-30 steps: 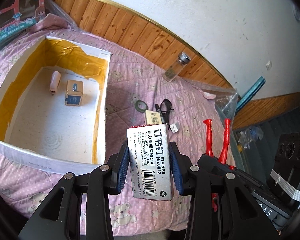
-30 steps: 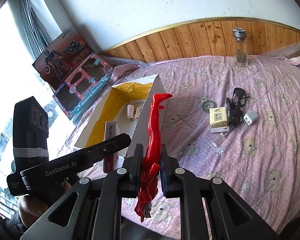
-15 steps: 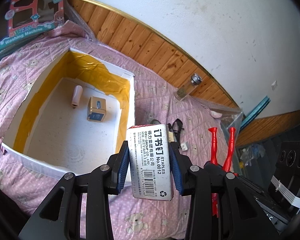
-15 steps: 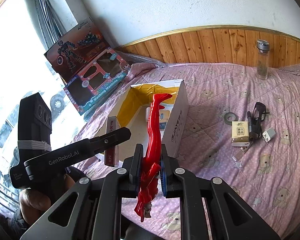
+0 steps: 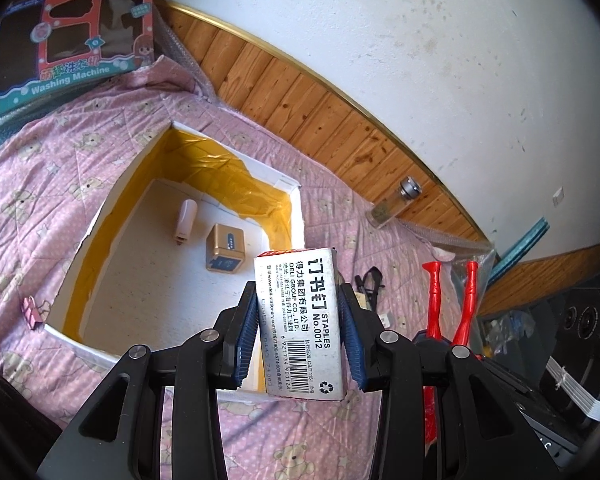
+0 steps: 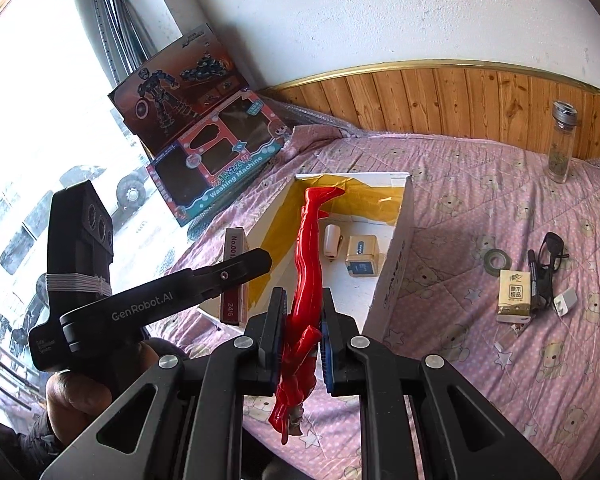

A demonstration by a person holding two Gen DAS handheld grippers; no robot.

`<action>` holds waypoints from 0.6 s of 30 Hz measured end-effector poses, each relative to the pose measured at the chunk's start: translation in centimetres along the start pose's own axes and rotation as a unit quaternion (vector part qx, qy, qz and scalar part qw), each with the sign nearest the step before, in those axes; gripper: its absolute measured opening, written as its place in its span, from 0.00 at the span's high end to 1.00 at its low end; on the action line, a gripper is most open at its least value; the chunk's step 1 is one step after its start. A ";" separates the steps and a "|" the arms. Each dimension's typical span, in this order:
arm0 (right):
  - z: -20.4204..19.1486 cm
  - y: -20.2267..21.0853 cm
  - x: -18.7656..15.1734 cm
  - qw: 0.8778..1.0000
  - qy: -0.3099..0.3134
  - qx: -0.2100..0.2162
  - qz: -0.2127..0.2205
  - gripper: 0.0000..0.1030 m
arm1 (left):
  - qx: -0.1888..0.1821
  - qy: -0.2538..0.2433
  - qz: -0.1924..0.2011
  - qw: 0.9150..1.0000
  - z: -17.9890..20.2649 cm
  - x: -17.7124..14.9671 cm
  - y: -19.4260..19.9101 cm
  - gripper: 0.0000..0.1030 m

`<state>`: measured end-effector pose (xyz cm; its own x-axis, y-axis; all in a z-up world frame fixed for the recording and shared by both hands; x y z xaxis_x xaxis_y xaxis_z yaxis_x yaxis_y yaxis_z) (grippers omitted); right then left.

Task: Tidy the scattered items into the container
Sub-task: 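Carry the staples box and red toy with both tools over the white box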

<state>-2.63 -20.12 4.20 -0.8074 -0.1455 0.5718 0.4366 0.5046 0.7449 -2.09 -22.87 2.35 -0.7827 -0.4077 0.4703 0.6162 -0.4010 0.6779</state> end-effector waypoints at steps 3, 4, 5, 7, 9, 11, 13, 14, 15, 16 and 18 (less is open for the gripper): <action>-0.6 -0.6 0.5 1.000 0.005 0.004 -0.003 0.84 | 0.002 0.003 0.004 1.000 -0.6 0.5 0.2 0.61; -0.7 -0.7 0.7 1.000 0.007 0.005 -0.004 0.84 | 0.001 0.005 0.004 1.000 -0.8 0.7 0.3 0.61; -0.9 -0.9 0.8 1.000 0.010 0.006 -0.005 0.84 | 0.001 0.006 0.005 1.000 -1.0 0.8 0.3 0.61; -1.1 -1.3 1.1 1.000 0.012 0.009 -0.008 0.84 | 0.004 0.009 0.007 1.000 -1.5 1.2 0.5 0.61; -1.4 -1.7 1.4 1.000 0.017 0.010 -0.009 0.84 | 0.005 0.011 0.010 1.000 -1.8 1.5 0.7 0.61; -1.6 -2.1 1.6 1.000 0.018 0.013 -0.012 0.84 | 0.007 0.012 0.012 1.000 -2.2 1.8 0.8 0.61; -1.8 -2.5 1.9 1.000 0.022 0.014 -0.016 0.84 | 0.009 0.013 0.013 1.000 -2.6 2.1 0.9 0.61; -2.0 -2.7 2.0 0.999 0.023 0.015 -0.017 0.84 | 0.011 0.012 0.012 1.000 -2.8 2.2 0.9 0.61; -2.1 -2.9 2.1 0.999 0.024 0.017 -0.019 0.84 | 0.014 0.012 0.011 1.000 -3.0 2.4 0.9 0.61; -2.2 -3.2 2.2 0.999 0.026 0.017 -0.021 0.84 | 0.015 0.013 0.010 1.000 -3.2 2.5 0.8 0.61; -2.5 -3.7 2.4 0.999 0.028 0.019 -0.026 0.84 | 0.016 0.013 0.006 1.000 -3.5 2.8 0.7 0.61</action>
<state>-5.22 -24.49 3.65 -0.8046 -0.2182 0.5523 0.3792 0.5270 0.7606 -3.57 -27.18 2.18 -0.7723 -0.4335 0.4644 0.6223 -0.3692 0.6903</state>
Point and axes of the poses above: each gripper's, at about its wrist camera, not at the fingertips, and y roughly against the way its jaws point, z to its right, x to its top, the point moved 5 cm from there along -y, roughly the way its jaws point, and after that the axes turned 10 degrees about -z, right-handed, at the moved point
